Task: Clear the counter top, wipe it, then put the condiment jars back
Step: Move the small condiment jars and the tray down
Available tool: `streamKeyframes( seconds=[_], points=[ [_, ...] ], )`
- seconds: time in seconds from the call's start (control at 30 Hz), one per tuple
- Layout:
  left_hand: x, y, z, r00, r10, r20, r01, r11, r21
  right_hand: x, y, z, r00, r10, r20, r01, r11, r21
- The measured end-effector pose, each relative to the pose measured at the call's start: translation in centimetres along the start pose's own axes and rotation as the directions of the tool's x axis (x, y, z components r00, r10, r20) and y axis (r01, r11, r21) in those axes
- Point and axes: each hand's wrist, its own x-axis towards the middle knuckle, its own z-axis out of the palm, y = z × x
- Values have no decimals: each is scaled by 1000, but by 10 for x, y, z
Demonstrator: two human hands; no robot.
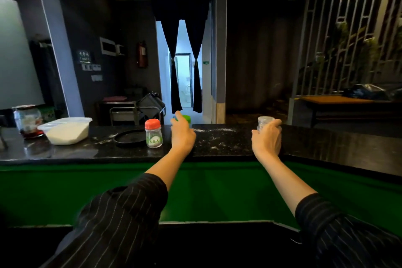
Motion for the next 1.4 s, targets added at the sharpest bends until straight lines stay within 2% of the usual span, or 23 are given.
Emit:
streamKeyframes(
  seconds=[0.27, 0.43, 0.6, 0.77, 0.87, 1.1, 1.27, 1.4],
  points=[
    [-68, 9, -73, 956, 282, 85, -263, 947, -183, -80, -61, -29, 983, -185, 24, 182, 981, 72],
    [-111, -38, -140, 945, 309, 104, -289, 943, -167, -169, -89, -30, 954, -281, 106, 270, 957, 105],
    [-157, -107, -198, 969, 181, 170, -161, 979, -126, -276, -102, -13, 929, -269, 256, 254, 963, 92],
    [-210, -179, -238, 973, 117, 197, -104, 992, -75, -381, -99, 9, 873, -246, 421, 233, 969, 83],
    [-244, -220, -251, 970, 84, 229, -71, 995, -67, -438, -84, 18, 855, -219, 470, 231, 972, 33],
    [-309, -294, -243, 933, -58, 355, 68, 998, -15, -529, -26, 37, 797, -56, 602, 76, 997, -8],
    [-335, -323, -221, 896, -163, 414, 182, 983, -8, -553, 8, 52, 761, 6, 649, 5, 1000, -16],
    [-341, -340, -206, 872, -197, 448, 214, 977, 13, -562, 26, 64, 743, 27, 669, 1, 999, -42]
  ],
)
